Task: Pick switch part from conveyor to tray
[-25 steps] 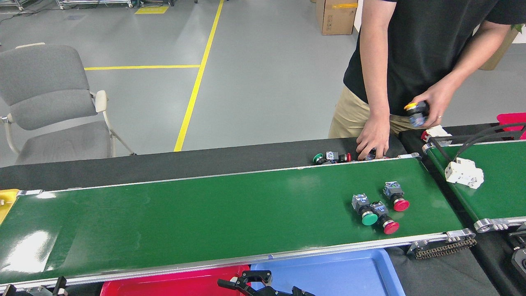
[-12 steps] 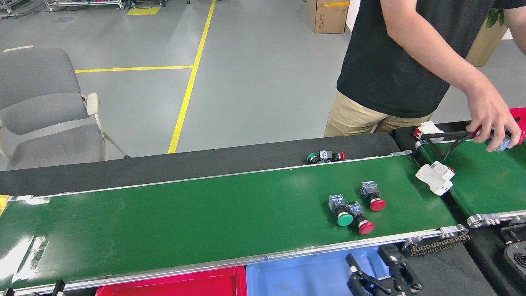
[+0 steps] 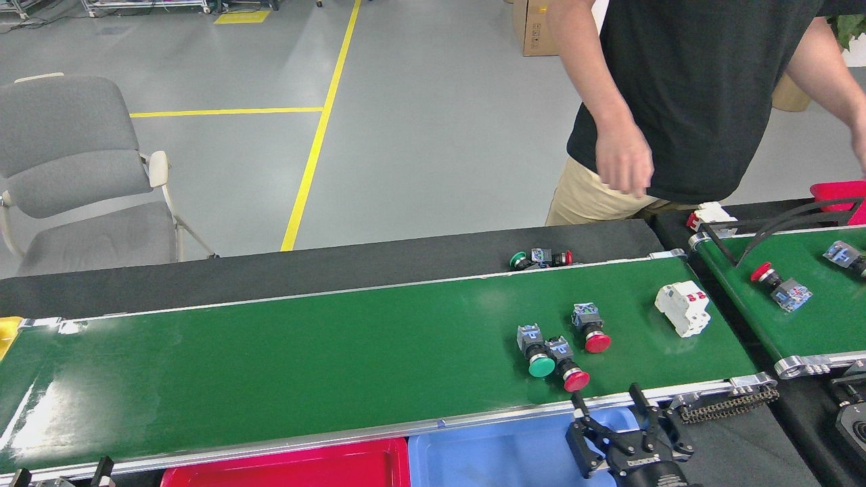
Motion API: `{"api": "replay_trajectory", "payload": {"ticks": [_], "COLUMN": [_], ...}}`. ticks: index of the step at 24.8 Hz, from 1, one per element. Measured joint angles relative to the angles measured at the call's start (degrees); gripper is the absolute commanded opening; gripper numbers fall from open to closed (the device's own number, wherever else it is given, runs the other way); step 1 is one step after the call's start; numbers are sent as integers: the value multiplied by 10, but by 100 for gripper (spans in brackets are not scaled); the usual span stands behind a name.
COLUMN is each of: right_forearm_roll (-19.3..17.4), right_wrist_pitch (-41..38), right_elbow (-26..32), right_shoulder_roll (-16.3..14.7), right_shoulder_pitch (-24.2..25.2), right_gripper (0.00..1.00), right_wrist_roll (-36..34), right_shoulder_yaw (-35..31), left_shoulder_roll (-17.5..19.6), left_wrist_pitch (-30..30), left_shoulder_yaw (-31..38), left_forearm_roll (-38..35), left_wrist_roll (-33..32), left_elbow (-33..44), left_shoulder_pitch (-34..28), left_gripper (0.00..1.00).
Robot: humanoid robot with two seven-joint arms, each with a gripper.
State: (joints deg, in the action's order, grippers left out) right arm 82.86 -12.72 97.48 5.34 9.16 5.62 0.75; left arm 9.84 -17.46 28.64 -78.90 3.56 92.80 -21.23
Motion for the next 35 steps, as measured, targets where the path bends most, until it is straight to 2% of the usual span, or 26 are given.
{"api": "replay_trajectory", "payload": {"ticks": [10, 16, 17, 19, 20, 22, 25, 28, 32, 35], "right_forearm_roll": [8, 8, 7, 7, 7, 7, 5, 3, 3, 3], "right_wrist_pitch": [65, 122, 131, 143, 147, 149, 150, 151, 147, 123], "right_elbow": [-70, -155, -168, -186, -190, -193, -193, -193, -189, -155], "right_shoulder_roll": [0, 0, 1, 5, 6, 6, 6, 6, 6, 6], "right_shoulder_pitch": [-78, -144, -153, -164, -166, -168, -170, -172, -172, -165], "right_gripper": [94, 93, 84, 57, 47, 30, 11, 3, 2, 2], "right_wrist_roll": [18, 22, 22, 23, 23, 26, 30, 33, 34, 35], "right_shoulder_yaw": [92, 150, 155, 163, 167, 173, 176, 177, 181, 210], "left_shoulder_roll": [0, 0, 0, 0, 0, 0, 0, 2, 2, 2], "left_wrist_pitch": [0, 0, 0, 0, 0, 0, 0, 0, 0, 0], "left_shoulder_yaw": [0, -1, -2, -2, -2, -2, -2, -2, -2, -2], "left_forearm_roll": [0, 0, 0, 0, 0, 0, 0, 0, 0, 0], "left_wrist_roll": [-1, -1, -1, -1, -1, -1, -1, -1, -1, -1], "left_elbow": [0, 0, 0, 0, 0, 0, 0, 0, 0, 0], "left_shoulder_pitch": [0, 0, 1, 3, 3, 3, 3, 3, 3, 2], "left_gripper": [100, 100, 100, 100, 100, 100, 100, 100, 100, 100]}}
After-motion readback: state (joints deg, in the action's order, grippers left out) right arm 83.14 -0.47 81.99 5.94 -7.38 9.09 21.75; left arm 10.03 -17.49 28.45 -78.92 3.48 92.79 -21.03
